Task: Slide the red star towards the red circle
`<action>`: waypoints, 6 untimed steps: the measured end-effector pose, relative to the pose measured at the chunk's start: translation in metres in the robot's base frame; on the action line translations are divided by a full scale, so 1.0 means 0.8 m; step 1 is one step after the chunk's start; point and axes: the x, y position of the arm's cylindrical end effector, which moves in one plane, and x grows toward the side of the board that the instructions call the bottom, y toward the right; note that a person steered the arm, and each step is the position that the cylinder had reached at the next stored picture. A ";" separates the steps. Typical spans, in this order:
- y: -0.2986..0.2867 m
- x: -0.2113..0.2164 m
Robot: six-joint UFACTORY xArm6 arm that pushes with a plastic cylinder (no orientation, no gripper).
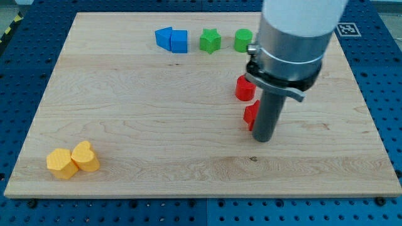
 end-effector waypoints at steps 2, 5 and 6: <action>0.016 -0.001; -0.022 -0.001; -0.028 -0.008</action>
